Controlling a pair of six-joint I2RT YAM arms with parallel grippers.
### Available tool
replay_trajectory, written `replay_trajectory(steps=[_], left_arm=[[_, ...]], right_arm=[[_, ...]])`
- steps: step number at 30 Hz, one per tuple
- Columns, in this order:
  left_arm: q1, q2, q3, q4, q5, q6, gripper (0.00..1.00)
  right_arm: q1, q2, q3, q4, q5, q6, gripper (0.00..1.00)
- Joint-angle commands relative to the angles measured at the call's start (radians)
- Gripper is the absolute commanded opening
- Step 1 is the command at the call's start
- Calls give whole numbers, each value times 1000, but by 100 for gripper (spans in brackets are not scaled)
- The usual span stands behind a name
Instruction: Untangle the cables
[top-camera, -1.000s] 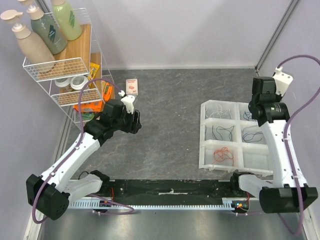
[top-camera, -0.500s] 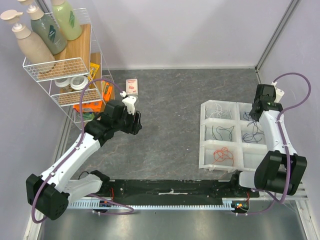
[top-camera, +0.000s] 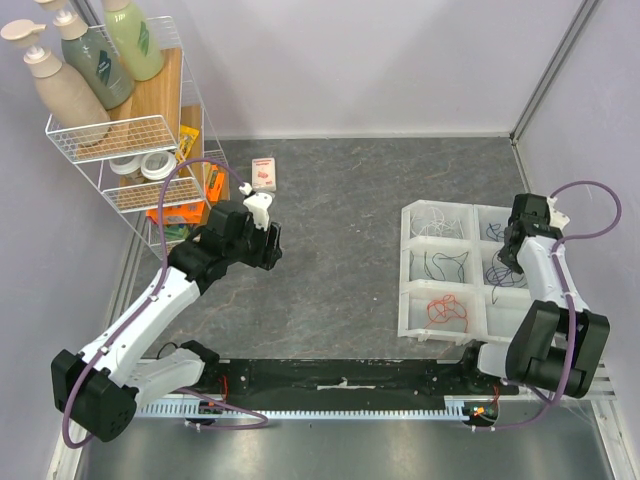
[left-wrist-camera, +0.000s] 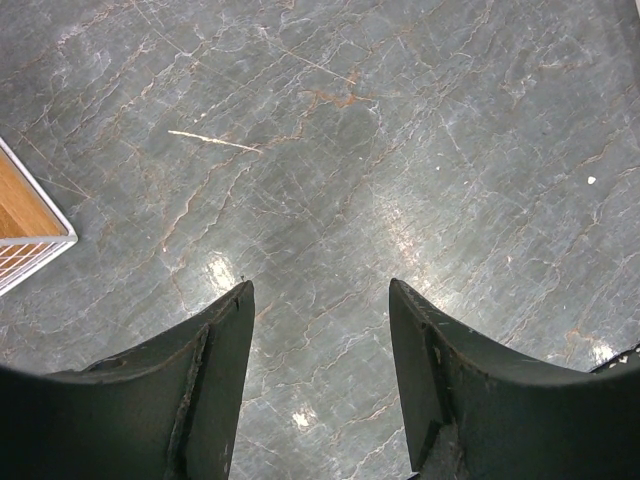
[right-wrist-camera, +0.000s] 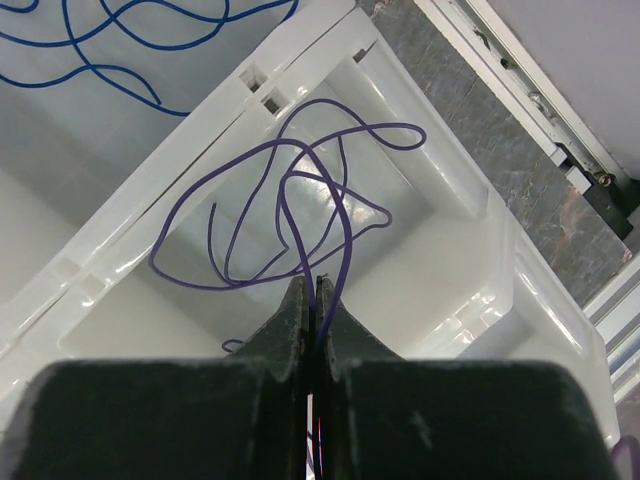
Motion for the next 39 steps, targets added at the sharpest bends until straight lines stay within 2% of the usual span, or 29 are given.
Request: replay_trajectory(steps=[1, 9, 13, 21, 25, 33, 36, 39], left_arm=[[6, -10, -7, 46, 2, 35, 62], [6, -14, -4, 38, 1, 32, 62], [8, -17, 4, 34, -2, 32, 62], [8, -20, 4, 41, -2, 27, 62], [8, -19, 4, 43, 9, 27, 62], [8, -37, -13, 44, 13, 22, 62], [8, -45, -13, 41, 13, 15, 62], [8, -46, -4, 37, 18, 2, 62]], right_arm=[[-6, 49, 13, 34, 12, 48, 0], [-4, 248, 97, 35, -50, 57, 0], [-4, 247, 123, 30, -30, 46, 1], [-4, 160, 192, -113, -18, 34, 46], [-4, 106, 240, -172, -28, 14, 57], [11, 55, 369, -216, -79, -55, 69], [103, 60, 447, -203, -88, -91, 71], [264, 78, 528, -171, -77, -138, 72]])
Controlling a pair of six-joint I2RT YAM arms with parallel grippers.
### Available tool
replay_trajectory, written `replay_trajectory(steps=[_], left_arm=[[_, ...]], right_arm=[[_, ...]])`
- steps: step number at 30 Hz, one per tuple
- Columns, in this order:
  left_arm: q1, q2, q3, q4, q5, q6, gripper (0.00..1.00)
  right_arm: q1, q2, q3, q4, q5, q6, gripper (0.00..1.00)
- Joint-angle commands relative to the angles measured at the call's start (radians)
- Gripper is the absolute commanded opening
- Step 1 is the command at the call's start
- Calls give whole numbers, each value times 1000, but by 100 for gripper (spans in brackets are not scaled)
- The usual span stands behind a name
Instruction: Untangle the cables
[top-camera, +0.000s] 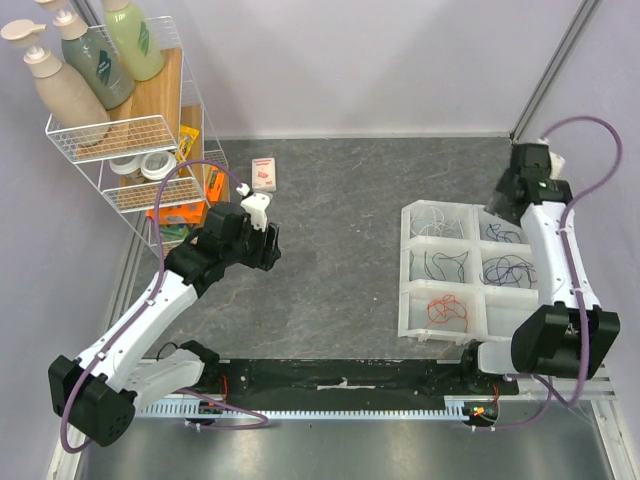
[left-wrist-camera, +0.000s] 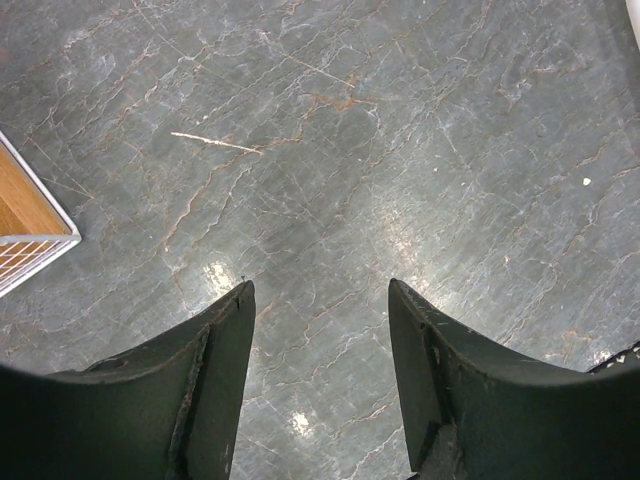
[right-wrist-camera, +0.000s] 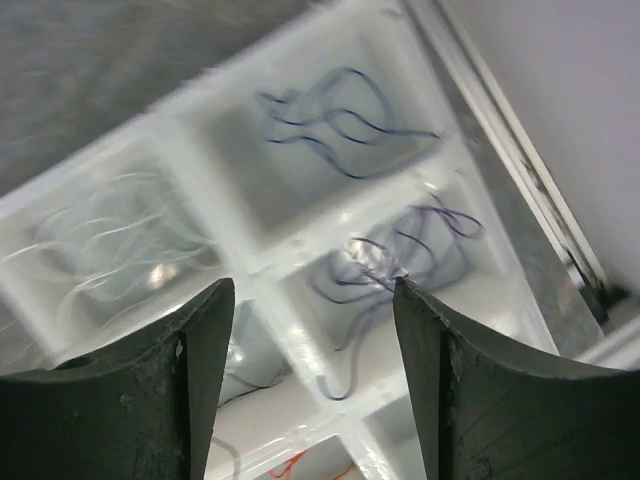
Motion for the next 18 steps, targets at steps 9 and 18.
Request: replay_trajectory(steps=[9, 18], left_arm=[[8, -27, 63, 31, 84, -46, 65], [10, -73, 132, 80, 193, -144, 77]], right_arm=[[607, 0, 123, 224, -109, 0, 79], [734, -124, -26, 321, -24, -37, 93]])
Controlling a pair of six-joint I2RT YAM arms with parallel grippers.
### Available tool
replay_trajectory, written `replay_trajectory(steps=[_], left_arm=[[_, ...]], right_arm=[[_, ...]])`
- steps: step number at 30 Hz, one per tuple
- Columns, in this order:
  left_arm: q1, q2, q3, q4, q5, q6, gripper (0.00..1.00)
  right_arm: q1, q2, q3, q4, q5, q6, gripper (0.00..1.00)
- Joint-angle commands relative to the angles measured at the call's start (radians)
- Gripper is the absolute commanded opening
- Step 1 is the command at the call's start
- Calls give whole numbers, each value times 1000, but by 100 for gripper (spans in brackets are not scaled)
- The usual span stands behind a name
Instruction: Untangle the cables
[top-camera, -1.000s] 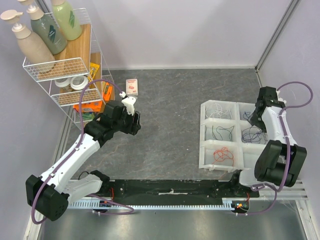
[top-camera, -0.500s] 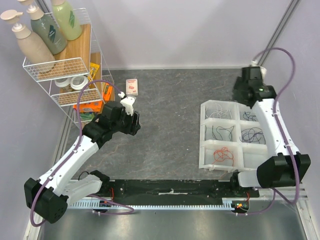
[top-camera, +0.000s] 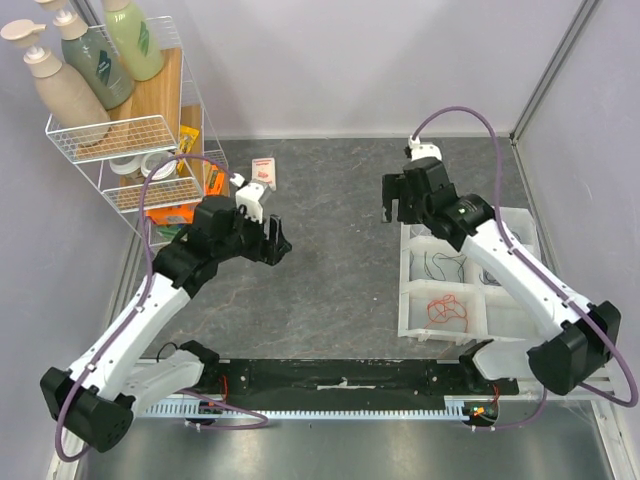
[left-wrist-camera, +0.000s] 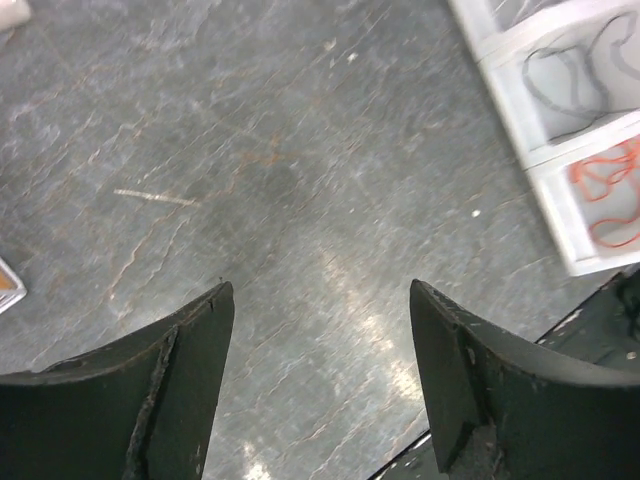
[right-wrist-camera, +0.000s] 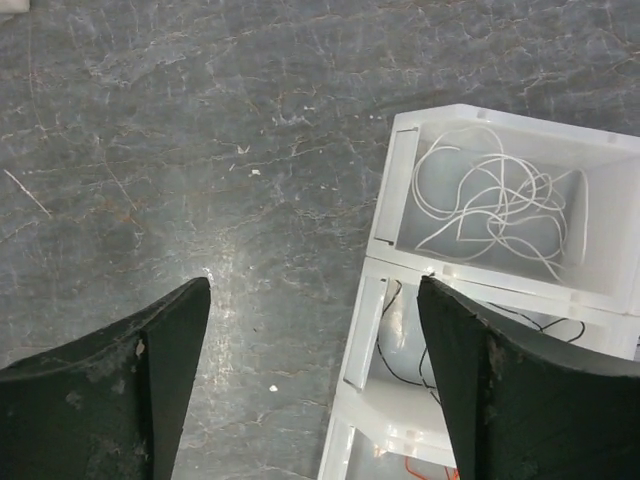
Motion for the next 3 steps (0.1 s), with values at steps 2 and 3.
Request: replay_trajectory(steps=[2, 3], left_arm=[[3, -57, 89, 111, 97, -115, 79], [6, -64, 111, 134, 103, -123, 81]], right_arm=[[3, -149, -35, 125, 34, -50, 95], [1, -180, -17, 134, 31, -73, 96]])
